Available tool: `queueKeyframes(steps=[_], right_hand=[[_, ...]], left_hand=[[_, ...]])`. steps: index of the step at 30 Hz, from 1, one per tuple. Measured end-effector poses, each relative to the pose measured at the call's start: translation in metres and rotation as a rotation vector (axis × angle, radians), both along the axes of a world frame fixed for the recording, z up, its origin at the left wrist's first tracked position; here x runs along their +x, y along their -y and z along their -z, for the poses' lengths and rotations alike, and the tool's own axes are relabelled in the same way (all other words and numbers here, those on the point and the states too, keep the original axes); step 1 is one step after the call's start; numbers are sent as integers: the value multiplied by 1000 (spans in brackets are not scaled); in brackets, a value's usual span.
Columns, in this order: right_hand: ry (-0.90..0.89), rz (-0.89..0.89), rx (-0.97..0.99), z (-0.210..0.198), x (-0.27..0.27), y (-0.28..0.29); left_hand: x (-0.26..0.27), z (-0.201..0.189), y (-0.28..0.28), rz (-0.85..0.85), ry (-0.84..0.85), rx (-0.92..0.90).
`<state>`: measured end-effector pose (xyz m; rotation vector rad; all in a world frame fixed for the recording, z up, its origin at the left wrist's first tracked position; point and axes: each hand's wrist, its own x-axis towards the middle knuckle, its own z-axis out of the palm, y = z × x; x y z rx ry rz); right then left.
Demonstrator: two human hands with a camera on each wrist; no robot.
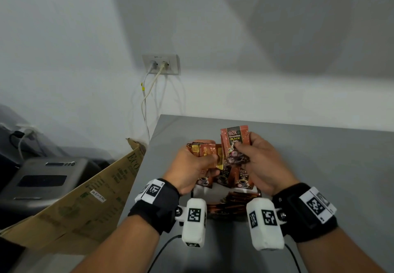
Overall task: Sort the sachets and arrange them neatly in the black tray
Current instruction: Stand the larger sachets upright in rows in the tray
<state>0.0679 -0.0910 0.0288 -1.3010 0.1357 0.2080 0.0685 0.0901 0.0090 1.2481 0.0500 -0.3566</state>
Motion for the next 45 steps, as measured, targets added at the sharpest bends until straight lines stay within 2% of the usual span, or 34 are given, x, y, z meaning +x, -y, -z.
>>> queueKeyframes(steps=[3,5,8,10,15,20,23,26,29,31,34,36,40,45], right_hand=[[26,-9,-98,2,-2,-7],[58,108,-142,3,-2,-9],[228,299,-450,-1,-4,-6],[347,253,-617,-5,-11,-10],[446,-45,-695,3,-25,-24],[365,-223,-662,-2,-30,-20],[284,-150,-559,-7,-25,-16],[161,-101,-479,-7,-12,-10],[85,-163,-494,-2,-7,-11],[35,-127,-374,2,-7,-13],[-4,-37,-258,6,-6,-10],[-25,19,-148,6,-3,-4],[-35,55,101,-6,-1,3],[-17,-8,4,-5,-2,-9]], left_hand=[[-1,-1,5,29,46,76],[0,-2,6,-14,24,79],[2,-3,4,-123,-92,-19],[4,-5,4,-138,-108,-119],[10,-9,3,-141,-81,-188],[15,-7,-3,-128,-52,-95],[18,-3,-10,-144,74,50],[18,-3,-10,-81,148,160],[14,-4,-4,-37,154,109],[12,-6,-3,-58,100,35],[11,-5,-8,-57,-80,-127],[11,-4,-12,-56,-90,-152],[8,-2,-11,-3,7,-63],[6,0,1,23,121,150]])
